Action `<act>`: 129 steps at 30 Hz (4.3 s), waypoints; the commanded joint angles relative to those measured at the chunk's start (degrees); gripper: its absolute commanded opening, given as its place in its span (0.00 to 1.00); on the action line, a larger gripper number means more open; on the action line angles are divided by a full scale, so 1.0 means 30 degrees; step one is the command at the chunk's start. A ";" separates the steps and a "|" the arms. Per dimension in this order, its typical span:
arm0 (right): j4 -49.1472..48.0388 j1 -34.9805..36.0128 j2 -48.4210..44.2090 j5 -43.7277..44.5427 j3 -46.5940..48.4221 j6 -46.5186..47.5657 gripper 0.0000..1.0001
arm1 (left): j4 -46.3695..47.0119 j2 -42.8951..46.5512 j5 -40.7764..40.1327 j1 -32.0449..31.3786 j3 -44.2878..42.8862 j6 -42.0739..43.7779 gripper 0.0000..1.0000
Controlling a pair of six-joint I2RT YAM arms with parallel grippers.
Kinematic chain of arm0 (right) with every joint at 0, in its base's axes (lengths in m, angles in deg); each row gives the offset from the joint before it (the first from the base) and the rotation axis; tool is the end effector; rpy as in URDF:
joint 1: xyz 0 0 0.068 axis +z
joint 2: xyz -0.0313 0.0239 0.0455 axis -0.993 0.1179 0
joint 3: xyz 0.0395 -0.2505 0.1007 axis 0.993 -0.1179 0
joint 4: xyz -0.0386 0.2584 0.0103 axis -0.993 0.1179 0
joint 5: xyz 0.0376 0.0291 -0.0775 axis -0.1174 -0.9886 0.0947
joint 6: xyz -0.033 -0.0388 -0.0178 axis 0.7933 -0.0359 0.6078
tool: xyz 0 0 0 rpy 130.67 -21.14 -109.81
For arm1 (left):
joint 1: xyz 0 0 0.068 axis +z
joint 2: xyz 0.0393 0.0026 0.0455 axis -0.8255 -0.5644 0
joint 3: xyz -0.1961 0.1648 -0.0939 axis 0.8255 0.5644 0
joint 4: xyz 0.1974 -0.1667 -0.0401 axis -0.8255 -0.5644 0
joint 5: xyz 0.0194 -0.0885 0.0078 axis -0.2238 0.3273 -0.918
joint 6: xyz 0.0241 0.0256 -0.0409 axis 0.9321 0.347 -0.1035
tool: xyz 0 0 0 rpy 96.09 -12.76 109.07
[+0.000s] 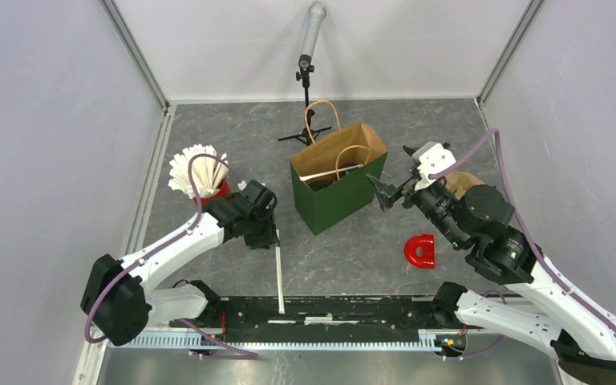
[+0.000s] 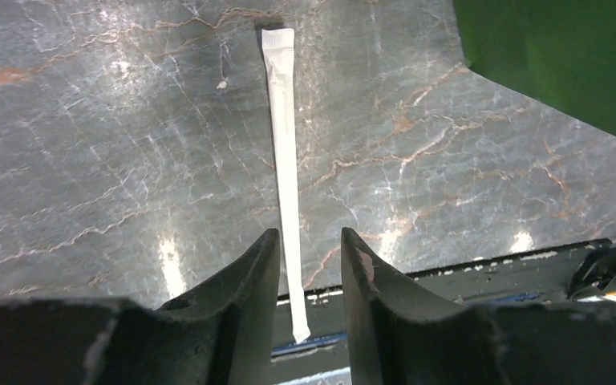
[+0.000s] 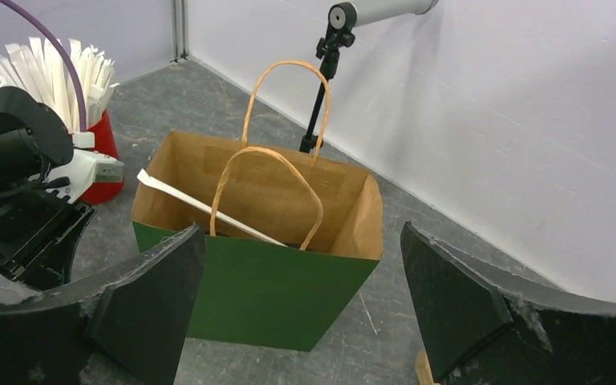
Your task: Pack the takeout coffee
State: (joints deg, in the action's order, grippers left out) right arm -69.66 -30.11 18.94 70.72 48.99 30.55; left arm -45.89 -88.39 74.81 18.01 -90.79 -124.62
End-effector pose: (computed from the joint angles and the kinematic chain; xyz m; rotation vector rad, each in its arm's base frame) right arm 0.0944 0.1072 0.4311 -0.5629 1.4017 0.3604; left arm 0.1685 -0.1299 0.2270 -0.1669 2.8069 -0.3769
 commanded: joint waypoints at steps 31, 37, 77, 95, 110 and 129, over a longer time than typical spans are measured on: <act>0.1531 0.0051 -0.0227 0.0938 0.1110 0.0579 0.98 | 0.4715 -0.5077 -0.1497 -0.0466 0.1802 0.0375 0.25; 0.1424 0.0053 -0.0495 0.1024 0.1015 0.0637 0.98 | 0.3558 -0.4867 -0.1978 -0.0466 0.1010 0.0886 0.03; 0.0779 0.0046 0.0283 0.1792 0.3026 0.1546 0.98 | 0.1143 -0.9488 0.5628 -0.0261 -2.6293 1.8394 0.02; 0.1021 0.0046 0.0157 0.2129 0.2740 0.2387 0.98 | 0.1826 -1.1086 0.6187 -0.0907 -2.7155 1.8379 0.02; 0.1136 0.0054 0.0035 0.2011 0.2855 0.2165 0.98 | 0.6168 -0.9181 0.4736 -0.1285 -2.1847 1.7854 0.02; 0.0972 0.0046 0.0373 0.1664 0.2927 0.2121 0.98 | 0.3057 -0.9460 0.4697 -0.1307 -2.2269 1.7970 0.54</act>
State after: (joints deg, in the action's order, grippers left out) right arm -65.07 -30.11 19.93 76.38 56.25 36.98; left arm -37.32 -117.86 89.94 14.29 -153.45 -69.41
